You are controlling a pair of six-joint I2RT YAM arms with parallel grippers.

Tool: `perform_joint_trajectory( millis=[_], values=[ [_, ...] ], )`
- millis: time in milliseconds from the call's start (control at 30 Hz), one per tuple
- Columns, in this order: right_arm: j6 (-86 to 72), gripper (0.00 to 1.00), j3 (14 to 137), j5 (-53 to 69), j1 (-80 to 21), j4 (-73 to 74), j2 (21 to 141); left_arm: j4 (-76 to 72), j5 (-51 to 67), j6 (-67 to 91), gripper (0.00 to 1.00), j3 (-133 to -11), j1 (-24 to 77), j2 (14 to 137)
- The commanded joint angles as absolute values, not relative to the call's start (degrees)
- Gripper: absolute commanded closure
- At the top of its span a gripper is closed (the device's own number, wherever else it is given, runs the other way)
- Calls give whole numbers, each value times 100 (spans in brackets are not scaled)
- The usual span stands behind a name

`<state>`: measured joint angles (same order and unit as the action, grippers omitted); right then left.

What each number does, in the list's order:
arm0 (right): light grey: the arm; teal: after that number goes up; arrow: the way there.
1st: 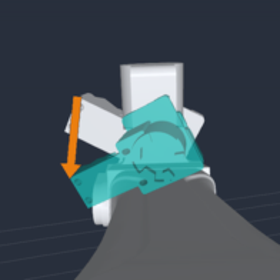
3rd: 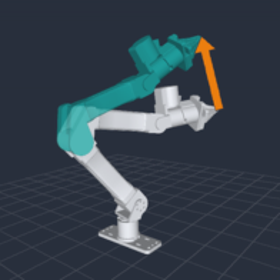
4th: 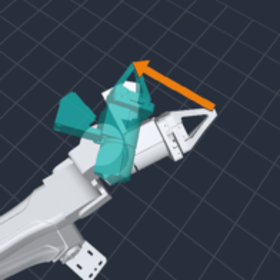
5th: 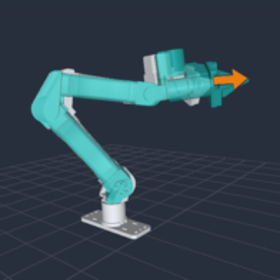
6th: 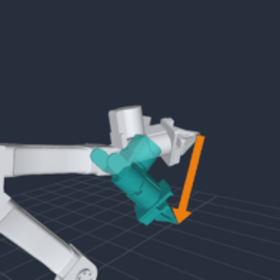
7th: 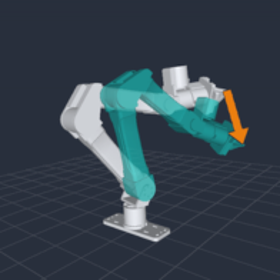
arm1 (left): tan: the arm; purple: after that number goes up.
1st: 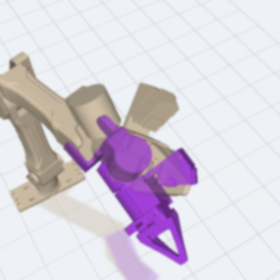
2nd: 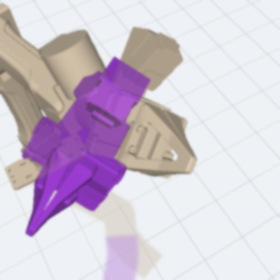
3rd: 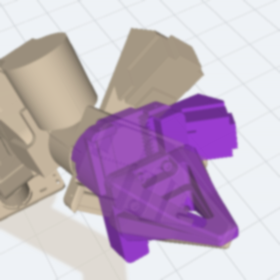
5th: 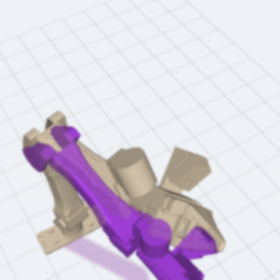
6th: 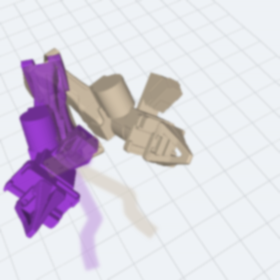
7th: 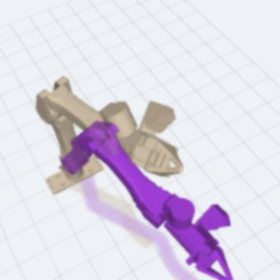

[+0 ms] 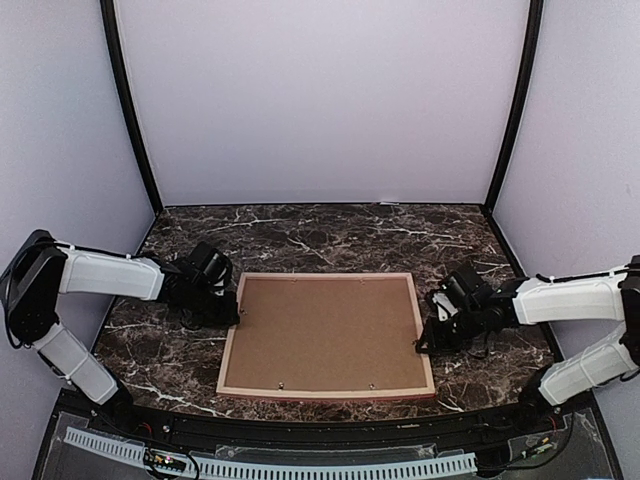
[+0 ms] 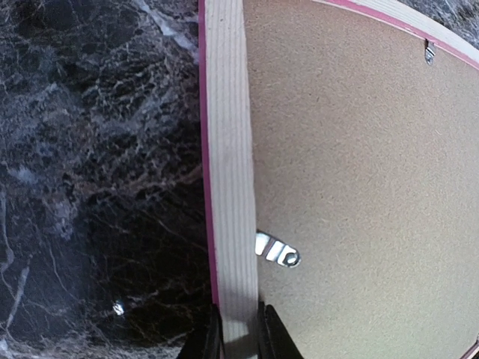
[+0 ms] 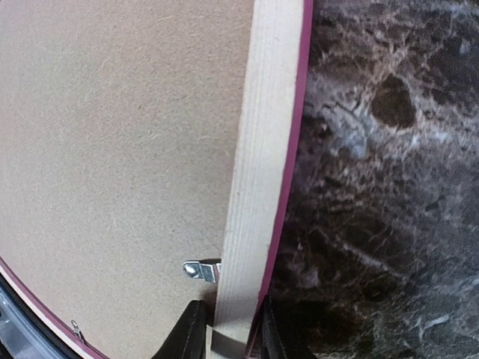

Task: Put the photo into the frame
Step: Place the photo frame at the center of the board, then rotate the photo frame at the center of the board.

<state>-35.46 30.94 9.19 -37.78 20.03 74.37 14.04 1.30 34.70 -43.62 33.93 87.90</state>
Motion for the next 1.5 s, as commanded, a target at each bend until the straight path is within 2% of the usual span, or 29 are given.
perform_joint_trajectory(
  millis=[0,167,333,467,600,667,833,1133,1467],
  values=[
    [-3264,74,3549,376,-3746,1694,7956,1402,66,3143,84,-4799,3299,8918],
    [-2826,73,4154,393,-3352,1561,8505,1456,-17,2881,84,-5172,3002,9175],
    [-2532,64,4723,474,-3120,1535,9032,1509,-191,2693,77,-5680,2721,9558],
    [-2517,53,4805,471,-3120,1545,8991,1596,-288,2622,66,-5923,2690,9768],
    [-2593,47,4569,505,-3135,1606,8642,1561,-351,2665,46,-5856,2688,9547],
    [-2666,46,4395,512,-3161,1642,8422,1538,-379,2675,43,-5787,2688,9390],
    [-2786,44,4161,506,-3215,1642,8170,1482,-320,2692,41,-5645,2687,9179],
    [-2792,40,4331,380,-3340,1632,8644,1419,-132,2748,41,-5454,2689,9141],
    [-2830,41,4416,352,-3468,1549,8981,1211,203,2781,54,-5139,2689,9129]
  ],
)
